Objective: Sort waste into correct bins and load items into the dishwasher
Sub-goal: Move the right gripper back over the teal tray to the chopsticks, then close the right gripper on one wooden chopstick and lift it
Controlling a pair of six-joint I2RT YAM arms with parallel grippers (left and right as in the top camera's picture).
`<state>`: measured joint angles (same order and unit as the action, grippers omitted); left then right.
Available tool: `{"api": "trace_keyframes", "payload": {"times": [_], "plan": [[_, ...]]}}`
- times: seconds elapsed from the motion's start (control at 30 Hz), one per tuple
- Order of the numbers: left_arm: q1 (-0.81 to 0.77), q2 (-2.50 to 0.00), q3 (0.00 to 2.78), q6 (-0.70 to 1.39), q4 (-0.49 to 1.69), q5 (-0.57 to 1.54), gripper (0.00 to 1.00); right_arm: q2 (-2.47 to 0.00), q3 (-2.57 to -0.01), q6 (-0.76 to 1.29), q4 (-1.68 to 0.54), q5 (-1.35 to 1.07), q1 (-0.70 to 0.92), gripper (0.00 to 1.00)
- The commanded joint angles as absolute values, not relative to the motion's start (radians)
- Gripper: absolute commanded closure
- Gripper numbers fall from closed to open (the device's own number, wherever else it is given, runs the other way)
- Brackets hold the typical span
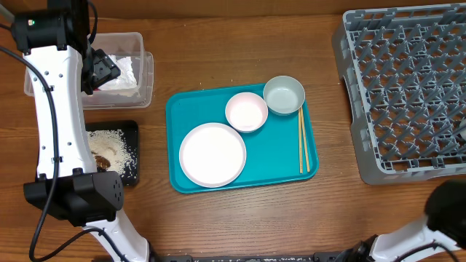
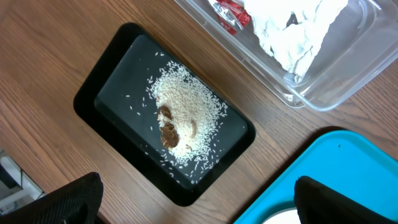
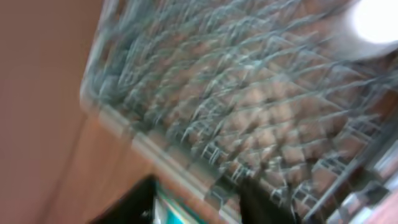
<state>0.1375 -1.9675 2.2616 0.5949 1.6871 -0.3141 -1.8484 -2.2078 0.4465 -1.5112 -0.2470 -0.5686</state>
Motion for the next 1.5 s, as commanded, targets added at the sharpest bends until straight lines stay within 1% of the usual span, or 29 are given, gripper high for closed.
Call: {"api": "trace_keyframes", "payload": {"times": [0.0,0.13,0.23,0.33,0.4,0.47,0.5,0.53,0.57,0.6,0.83,0.97,1.1,1.2,1.47], "plan": [[0.134,-1.949,2.279,0.583,1.689,-0.313,0.0,-1.774,-2.24,0.331,-1.546,-0.36,-0.435,0.0],[0.134,-1.949,2.279,0.583,1.689,-0.313,0.0,-1.782,-2.235,0.229,-1.635,-0.302,-0.268,0.0],[0.134,-1.949,2.279,0.583,1.689,-0.313,0.0,-1.792,-2.191,0.223,-1.692,-0.19,-0.157,0.0],[0.134,-1.949,2.279,0.583,1.689,-0.313,0.0,-1.792,-2.091,0.212,-1.688,-0.172,-0.065,0.16],[0.134,-1.949,2.279,0.583,1.689,-0.313,0.0,-1.792,-2.008,0.211,-1.665,-0.172,-0.013,0.19],[0.134,-1.949,2.279,0.583,1.689,-0.313,0.0,-1.792,-1.921,0.208,-1.631,-0.172,0.033,0.27],[0.134,-1.949,2.279,0.583,1.689,-0.313,0.0,-1.792,-1.875,0.209,-1.608,-0.173,0.054,0.33],[0.134,-1.949,2.279,0.583,1.689,-0.313,0.0,-1.792,-1.82,0.21,-1.578,-0.173,0.077,0.47],[0.134,-1.949,2.279,0.583,1.689,-0.313,0.0,-1.792,-1.773,0.214,-1.55,-0.173,0.096,0.56],[0.134,-1.949,2.279,0.583,1.689,-0.313,0.0,-1.792,-1.726,0.217,-1.522,-0.173,0.114,0.6],[0.134,-1.949,2.279,0.583,1.689,-0.313,0.0,-1.792,-1.439,0.317,-1.288,-0.138,0.233,0.59],[0.134,-1.949,2.279,0.583,1.689,-0.313,0.0,-1.792,-1.341,0.372,-1.181,-0.105,0.283,0.59],[0.134,-1.949,2.279,0.583,1.689,-0.313,0.0,-1.792,-1.269,0.379,-1.089,-0.044,0.343,0.59],[0.134,-1.949,2.279,0.583,1.689,-0.313,0.0,-1.792,-1.227,0.429,-1.042,0.046,0.381,0.59],[0.134,-1.949,2.279,0.583,1.689,-0.313,0.0,-1.792,-1.209,0.427,-0.975,0.081,0.387,0.56]]}}
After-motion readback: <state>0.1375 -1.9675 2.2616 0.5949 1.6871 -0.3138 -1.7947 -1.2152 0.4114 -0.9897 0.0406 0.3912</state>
